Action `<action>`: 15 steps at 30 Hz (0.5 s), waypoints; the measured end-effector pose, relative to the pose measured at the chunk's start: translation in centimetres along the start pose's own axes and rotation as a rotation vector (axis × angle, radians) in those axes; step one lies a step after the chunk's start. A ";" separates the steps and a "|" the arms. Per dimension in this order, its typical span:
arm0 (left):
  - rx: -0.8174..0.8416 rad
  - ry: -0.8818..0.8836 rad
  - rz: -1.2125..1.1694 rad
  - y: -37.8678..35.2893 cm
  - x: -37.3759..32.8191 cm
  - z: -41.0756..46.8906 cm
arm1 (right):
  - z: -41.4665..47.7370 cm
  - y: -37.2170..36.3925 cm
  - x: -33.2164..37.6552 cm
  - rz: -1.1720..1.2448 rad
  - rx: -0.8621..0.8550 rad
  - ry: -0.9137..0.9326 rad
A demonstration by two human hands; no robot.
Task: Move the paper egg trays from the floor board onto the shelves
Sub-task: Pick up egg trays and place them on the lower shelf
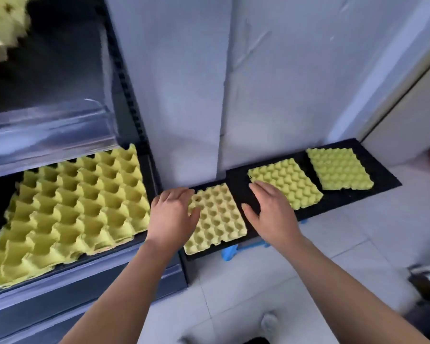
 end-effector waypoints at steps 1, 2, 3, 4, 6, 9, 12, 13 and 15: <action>0.003 -0.030 -0.010 -0.9 -2.3 0.8 | -0.4 1.0 -2.1 0.001 -0.010 -0.029; 0.006 -0.056 -0.022 -1.8 -4.5 1.6 | -0.8 1.9 -4.3 0.002 -0.021 -0.062; 0.010 -0.081 -0.032 -2.9 -6.9 2.4 | -1.2 3.0 -6.4 -0.002 -0.033 -0.092; 0.018 -0.099 -0.044 -3.9 -9.2 3.1 | -1.7 3.9 -8.6 -0.009 -0.039 -0.121; 0.035 -0.120 -0.075 -6.1 -14.1 4.4 | -2.5 5.7 -13.2 -0.027 -0.044 -0.168; 0.059 -0.157 -0.113 -9.7 -21.0 6.2 | -3.6 7.8 -20.1 -0.040 -0.025 -0.244; 0.115 -0.171 -0.128 -13.1 -26.8 7.9 | -4.2 9.4 -26.6 -0.058 -0.004 -0.292; 0.140 -0.177 -0.128 -14.3 -28.4 8.5 | -4.3 9.9 -28.5 -0.067 0.004 -0.309; 0.191 -0.198 -0.110 -16.5 -31.3 9.6 | -4.3 10.6 -32.0 -0.071 0.016 -0.345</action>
Point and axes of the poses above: each hand's wrist, its own z-axis towards the middle knuckle, its own y-axis out of the back of the hand, x = y × z, the point moved 3 cm from there along z, towards the middle knuckle, and after that the axes turned 1 degree about z, right-handed, at the moved point
